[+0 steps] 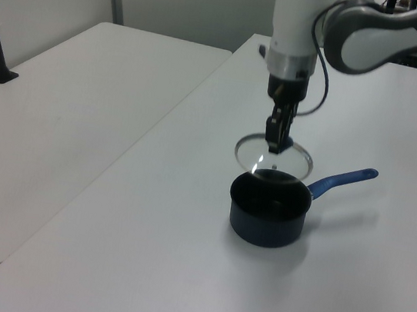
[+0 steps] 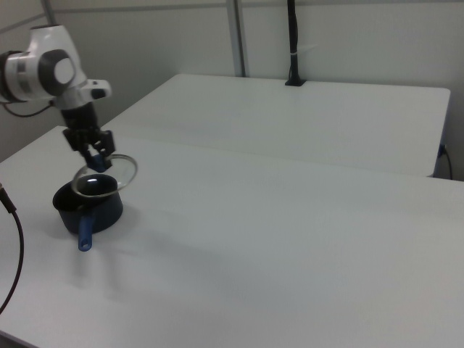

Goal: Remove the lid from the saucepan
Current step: 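Carry the glass lid beside the saucepan and lower it onto the table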

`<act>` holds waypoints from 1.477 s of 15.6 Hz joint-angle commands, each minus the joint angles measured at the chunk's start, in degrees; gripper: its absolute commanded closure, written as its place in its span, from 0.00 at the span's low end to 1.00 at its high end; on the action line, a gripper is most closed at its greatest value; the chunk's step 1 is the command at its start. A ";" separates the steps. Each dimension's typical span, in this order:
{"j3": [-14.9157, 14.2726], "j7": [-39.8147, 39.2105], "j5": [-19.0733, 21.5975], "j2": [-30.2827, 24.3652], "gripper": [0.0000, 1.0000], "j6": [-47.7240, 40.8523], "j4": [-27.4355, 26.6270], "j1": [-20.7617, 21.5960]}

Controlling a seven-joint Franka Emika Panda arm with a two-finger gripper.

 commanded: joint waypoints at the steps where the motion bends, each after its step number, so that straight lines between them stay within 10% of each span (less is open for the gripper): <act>1: -0.05 -7.65 -0.04 -1.25 0.73 -1.03 -0.68 -7.47; 7: -0.14 -16.10 -0.56 -1.07 0.73 1.42 -5.33 -16.01; 18: -0.14 -15.58 -4.60 0.86 0.71 9.17 -14.04 -17.86; 23: -0.14 -15.40 -4.87 1.83 0.54 9.17 -13.78 -17.86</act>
